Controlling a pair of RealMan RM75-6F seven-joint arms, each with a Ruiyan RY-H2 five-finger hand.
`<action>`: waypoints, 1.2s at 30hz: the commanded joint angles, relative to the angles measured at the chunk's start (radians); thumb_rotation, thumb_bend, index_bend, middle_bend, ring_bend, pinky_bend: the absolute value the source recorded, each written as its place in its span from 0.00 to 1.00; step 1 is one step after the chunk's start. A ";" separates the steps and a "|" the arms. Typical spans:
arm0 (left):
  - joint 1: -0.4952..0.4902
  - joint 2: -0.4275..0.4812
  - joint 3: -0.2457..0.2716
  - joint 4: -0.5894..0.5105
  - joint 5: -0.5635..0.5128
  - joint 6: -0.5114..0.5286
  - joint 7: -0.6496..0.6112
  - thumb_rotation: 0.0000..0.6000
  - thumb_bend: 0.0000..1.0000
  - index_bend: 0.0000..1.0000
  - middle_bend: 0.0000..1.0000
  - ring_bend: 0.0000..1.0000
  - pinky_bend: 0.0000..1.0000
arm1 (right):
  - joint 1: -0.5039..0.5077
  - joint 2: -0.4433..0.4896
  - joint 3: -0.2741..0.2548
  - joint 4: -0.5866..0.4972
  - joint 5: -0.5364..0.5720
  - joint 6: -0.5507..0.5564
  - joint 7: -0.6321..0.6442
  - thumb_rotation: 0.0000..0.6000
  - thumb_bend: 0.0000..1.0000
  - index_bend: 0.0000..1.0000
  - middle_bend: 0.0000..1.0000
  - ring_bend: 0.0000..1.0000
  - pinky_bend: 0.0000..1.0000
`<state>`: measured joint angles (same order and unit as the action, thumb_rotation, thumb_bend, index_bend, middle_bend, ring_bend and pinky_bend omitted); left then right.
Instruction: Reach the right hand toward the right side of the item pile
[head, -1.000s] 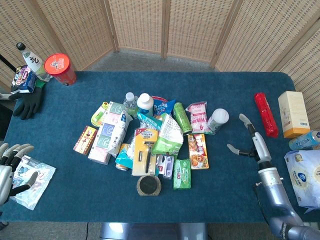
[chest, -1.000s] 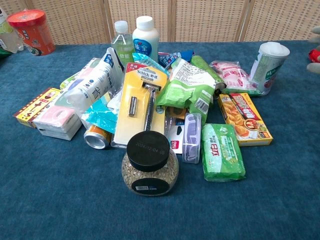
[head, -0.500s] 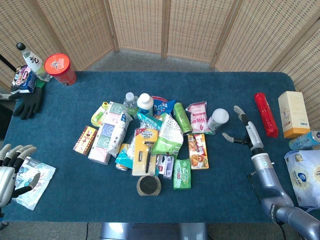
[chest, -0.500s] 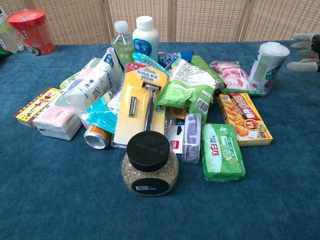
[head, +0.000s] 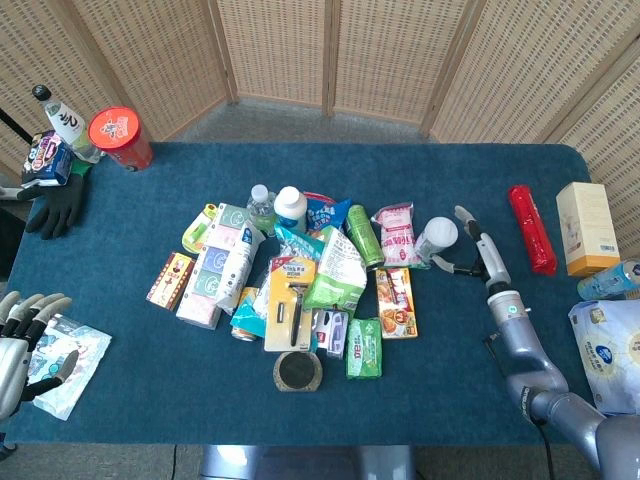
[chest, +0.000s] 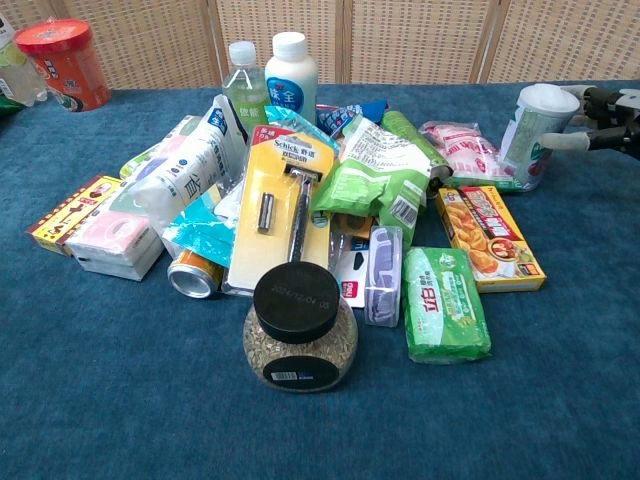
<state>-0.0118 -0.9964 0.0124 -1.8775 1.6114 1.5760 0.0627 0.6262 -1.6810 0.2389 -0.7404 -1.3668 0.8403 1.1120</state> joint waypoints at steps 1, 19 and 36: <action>0.004 0.004 0.002 -0.001 0.004 0.005 -0.002 0.89 0.40 0.18 0.22 0.17 0.00 | 0.033 -0.033 0.001 0.046 0.000 -0.032 0.018 0.88 0.22 0.00 0.00 0.00 0.00; 0.032 -0.002 0.010 0.035 -0.008 0.028 -0.043 0.89 0.40 0.18 0.22 0.17 0.00 | 0.070 -0.044 0.064 0.037 0.051 -0.043 0.090 1.00 0.24 0.59 0.97 1.00 0.71; 0.055 -0.043 0.033 0.074 0.048 0.056 -0.073 0.89 0.40 0.18 0.22 0.17 0.00 | -0.141 0.313 0.186 -0.700 0.078 0.376 -0.150 1.00 0.25 0.64 0.98 1.00 0.71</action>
<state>0.0426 -1.0365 0.0455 -1.8068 1.6580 1.6320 -0.0078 0.5489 -1.4790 0.3754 -1.2500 -1.3078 1.1165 1.0531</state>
